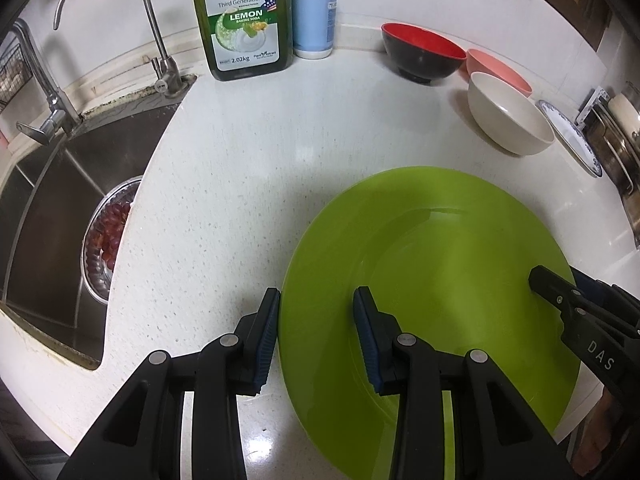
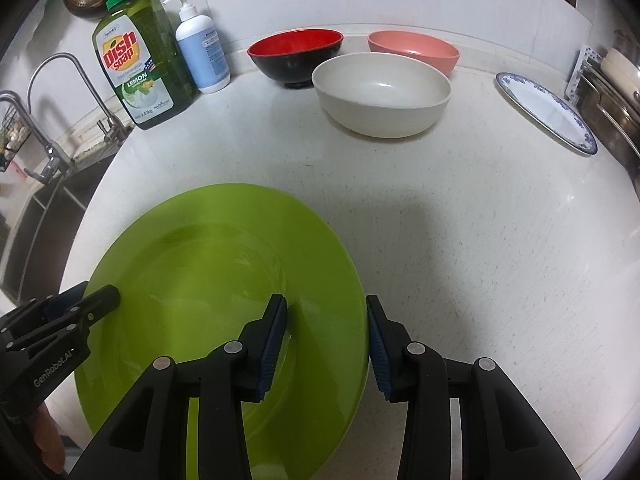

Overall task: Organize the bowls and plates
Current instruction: 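Lower the green plate over the blue-and-white plate with both grippers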

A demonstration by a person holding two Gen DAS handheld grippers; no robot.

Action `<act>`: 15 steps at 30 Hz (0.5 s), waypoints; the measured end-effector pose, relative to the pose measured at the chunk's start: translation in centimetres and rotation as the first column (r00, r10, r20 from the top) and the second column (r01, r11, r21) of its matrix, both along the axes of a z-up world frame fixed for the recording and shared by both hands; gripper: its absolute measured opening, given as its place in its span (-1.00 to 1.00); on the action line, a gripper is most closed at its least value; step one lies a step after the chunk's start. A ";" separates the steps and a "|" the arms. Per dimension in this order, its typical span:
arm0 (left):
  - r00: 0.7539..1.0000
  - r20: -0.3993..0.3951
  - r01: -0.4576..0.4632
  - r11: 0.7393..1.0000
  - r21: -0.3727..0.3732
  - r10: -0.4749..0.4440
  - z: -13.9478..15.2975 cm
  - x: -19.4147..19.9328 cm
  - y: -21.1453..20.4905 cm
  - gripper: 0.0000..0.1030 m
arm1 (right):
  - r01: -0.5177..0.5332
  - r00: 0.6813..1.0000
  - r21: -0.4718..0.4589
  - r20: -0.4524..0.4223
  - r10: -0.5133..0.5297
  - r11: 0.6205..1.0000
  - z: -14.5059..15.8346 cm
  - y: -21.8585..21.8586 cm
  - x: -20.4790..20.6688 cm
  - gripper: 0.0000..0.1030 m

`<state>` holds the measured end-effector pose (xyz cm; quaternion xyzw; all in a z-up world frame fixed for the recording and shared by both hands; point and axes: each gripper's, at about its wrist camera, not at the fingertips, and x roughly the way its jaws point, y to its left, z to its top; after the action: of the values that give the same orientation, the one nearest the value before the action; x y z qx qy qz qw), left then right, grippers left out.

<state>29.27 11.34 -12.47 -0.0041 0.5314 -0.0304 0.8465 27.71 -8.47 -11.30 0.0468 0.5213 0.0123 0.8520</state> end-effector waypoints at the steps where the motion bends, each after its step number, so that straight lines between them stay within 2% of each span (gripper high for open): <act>1: 1.000 -0.002 -0.001 1.000 -0.002 0.001 0.0 0.0 0.0 -0.28 | -0.001 1.000 -0.001 -0.001 0.001 1.000 0.0 0.0 0.0 -0.20; 15: 1.000 0.013 0.005 1.000 0.022 -0.005 0.3 0.1 -0.1 -0.28 | -0.030 0.999 -0.029 -0.015 0.030 0.999 0.0 0.3 0.2 -0.16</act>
<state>29.40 11.24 -12.21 0.0068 0.5264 -0.0266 0.8498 27.89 -8.19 -11.30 0.0268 0.5283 0.0171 0.8485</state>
